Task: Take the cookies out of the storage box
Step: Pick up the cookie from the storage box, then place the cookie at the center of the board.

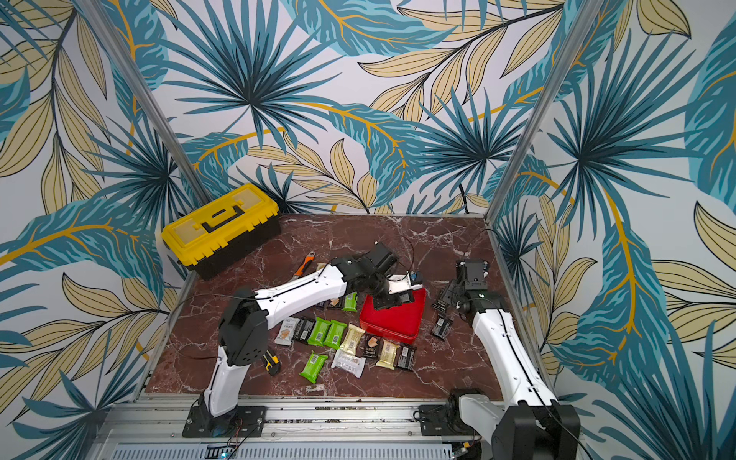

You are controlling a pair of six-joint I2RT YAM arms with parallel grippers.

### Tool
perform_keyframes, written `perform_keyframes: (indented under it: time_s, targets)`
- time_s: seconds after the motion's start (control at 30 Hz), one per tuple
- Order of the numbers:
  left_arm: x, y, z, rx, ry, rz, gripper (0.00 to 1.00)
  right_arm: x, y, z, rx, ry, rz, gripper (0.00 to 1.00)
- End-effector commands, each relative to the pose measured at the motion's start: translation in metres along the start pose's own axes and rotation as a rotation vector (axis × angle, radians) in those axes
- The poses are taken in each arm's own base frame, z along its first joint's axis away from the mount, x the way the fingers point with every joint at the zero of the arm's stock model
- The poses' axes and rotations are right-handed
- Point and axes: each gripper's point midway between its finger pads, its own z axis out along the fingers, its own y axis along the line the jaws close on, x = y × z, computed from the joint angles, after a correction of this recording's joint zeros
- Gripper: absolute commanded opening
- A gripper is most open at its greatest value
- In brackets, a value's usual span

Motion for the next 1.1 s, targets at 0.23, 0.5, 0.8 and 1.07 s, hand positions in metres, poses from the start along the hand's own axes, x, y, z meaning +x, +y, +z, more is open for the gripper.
perform_keyframes:
  time_s: [0.23,0.5,0.8,1.07]
  targets:
    - [0.097,0.07,-0.077,-0.284,0.004,-0.569,0.38,0.001,0.0,0.011,0.015,0.018,-0.003,0.66]
    - [0.211,0.099,-0.142,-0.516,0.076,-0.885,0.37,-0.002,0.004,0.015,0.006,0.013,0.002,0.66]
    - [0.321,0.11,-0.186,-0.67,0.263,-1.237,0.37,0.0,0.001,0.015,0.011,0.009,0.003,0.66]
    - [0.375,0.103,-0.178,-0.696,0.451,-1.354,0.36,0.004,0.001,0.017,0.005,0.012,0.01,0.66]
